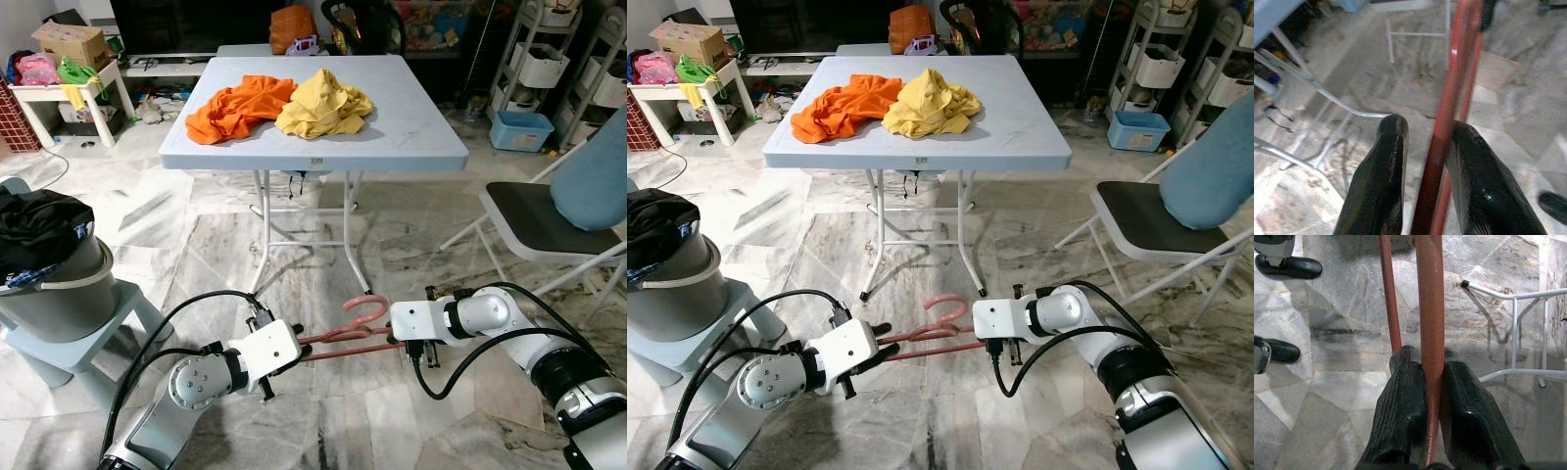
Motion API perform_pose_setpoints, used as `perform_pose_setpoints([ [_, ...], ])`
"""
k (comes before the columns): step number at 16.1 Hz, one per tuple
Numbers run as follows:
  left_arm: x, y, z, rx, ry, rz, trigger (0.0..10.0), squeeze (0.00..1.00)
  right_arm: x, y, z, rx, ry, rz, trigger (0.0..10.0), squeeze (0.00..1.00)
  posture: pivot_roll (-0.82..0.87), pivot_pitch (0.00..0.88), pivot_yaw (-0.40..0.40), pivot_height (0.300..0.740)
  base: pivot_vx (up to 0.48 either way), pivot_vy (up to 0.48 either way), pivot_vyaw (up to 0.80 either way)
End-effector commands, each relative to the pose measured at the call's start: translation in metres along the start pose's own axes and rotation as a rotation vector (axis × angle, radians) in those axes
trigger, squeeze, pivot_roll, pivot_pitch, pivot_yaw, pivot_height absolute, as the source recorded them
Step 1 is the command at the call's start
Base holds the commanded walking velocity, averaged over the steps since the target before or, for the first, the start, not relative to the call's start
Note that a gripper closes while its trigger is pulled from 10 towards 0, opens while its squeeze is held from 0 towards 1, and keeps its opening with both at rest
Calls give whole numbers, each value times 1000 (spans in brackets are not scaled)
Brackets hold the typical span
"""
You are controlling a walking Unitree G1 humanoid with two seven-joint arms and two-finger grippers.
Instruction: Hang hanger
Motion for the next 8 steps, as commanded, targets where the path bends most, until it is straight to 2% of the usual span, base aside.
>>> perform_pose_setpoints([
  [1,0,11,6,50,-40,86,10000,1000,-3,-5,-1,-1,1,-29,0,0,1,0,-22,740,0,0,0],
  [4,-1,22,25,71,-172,213,10000,1000,-2,-6,-5,10,33,-55,0,0,-1,0,-24,740,0,0,0],
  [6,-1,20,29,30,-201,205,10000,1000,-1,-8,-8,24,62,-81,0,0,4,0,-29,740,0,0,0],
  [8,-2,11,22,18,-184,151,10000,1000,0,-12,-8,32,81,-112,0,0,5,0,-29,740,0,0,0],
])
Point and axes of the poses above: a point about 5 cm out from each wrist's last joint towards the gripper, its own x axis pointing out of the wrist towards the gripper, its own z axis along the axis of the wrist's last joint, y = z × x, the point moved 1 cm from there along x, pointing out of the wrist towards the gripper, and after that the axes turned 11 degrees about -x, right-handed, at the moved point
